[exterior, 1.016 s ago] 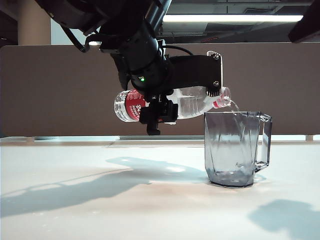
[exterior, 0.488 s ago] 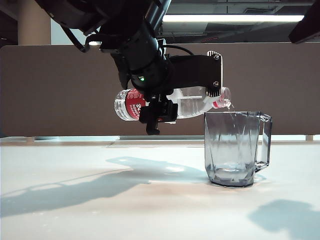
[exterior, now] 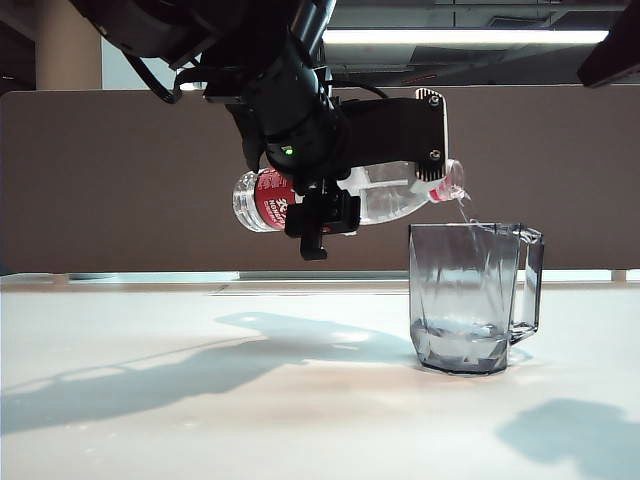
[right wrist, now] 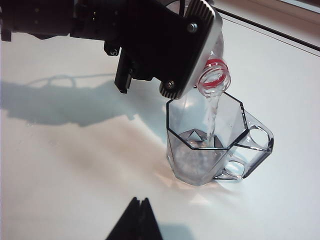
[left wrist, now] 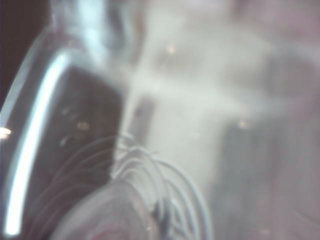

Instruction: Pick up the mineral water bottle with the left hand on the table and pour water into the mug until it's half full.

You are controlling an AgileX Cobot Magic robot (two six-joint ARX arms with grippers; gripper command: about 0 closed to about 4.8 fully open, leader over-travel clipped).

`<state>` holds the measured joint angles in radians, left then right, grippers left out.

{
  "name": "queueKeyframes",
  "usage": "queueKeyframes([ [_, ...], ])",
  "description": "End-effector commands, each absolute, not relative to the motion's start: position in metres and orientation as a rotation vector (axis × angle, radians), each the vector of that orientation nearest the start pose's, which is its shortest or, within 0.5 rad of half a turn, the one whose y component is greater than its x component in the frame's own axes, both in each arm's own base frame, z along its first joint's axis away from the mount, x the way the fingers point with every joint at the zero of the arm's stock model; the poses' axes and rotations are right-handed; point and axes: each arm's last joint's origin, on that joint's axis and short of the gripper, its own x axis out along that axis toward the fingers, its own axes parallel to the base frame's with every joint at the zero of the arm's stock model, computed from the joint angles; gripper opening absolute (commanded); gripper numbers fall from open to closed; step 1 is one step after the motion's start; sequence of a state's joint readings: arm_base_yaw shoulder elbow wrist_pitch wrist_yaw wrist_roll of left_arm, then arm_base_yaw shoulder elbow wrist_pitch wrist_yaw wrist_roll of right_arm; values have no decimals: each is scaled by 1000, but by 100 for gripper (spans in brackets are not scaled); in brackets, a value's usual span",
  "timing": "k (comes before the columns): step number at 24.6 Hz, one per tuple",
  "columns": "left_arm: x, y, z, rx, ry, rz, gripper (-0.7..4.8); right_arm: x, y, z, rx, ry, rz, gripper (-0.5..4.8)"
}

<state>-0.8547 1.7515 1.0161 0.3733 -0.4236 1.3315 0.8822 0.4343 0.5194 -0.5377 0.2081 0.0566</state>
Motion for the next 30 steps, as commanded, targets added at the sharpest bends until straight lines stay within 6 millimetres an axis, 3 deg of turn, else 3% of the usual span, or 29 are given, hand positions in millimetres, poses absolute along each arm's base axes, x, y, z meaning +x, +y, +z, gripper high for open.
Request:
queueKeyframes([
  [1,258,-278,220,1489,-75,-525,264,72,78,257,-168,390,652,-2],
  [30,264,-272,220,1538,-77,-516,264,72,78,257,-168,390,653,-2],
])
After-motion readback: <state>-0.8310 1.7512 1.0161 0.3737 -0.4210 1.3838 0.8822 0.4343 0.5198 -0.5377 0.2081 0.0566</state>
